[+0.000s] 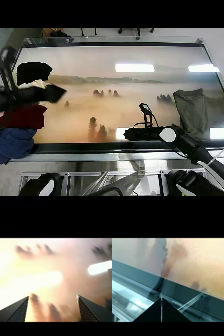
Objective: Fold the shirts.
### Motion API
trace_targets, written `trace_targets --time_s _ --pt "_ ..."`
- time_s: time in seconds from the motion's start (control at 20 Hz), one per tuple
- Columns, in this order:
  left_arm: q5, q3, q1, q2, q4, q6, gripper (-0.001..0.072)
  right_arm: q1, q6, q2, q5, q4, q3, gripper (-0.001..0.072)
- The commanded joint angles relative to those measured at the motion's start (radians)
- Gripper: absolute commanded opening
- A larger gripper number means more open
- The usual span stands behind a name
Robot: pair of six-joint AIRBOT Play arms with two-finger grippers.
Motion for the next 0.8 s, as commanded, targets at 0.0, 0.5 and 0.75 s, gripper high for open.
trace_targets --time_s 0.0,0.5,0.75 --pt "0.021 0.259 0.227 -0.312 0.039 0.123 0.0675 0.001 0.0 0.0 0.0 0.0 0.0 0.0022" --pt "0.506 0.845 0.294 -1.24 0.248 0.198 0.0675 0.001 0.0 0.0 0.0 0.0 0.0 0.0022" --pt "0.725 0.798 0.28 -1.343 0.249 0.319 0.0675 0.001 0.001 0.0 -0.001 0.004 0.0 0.0022"
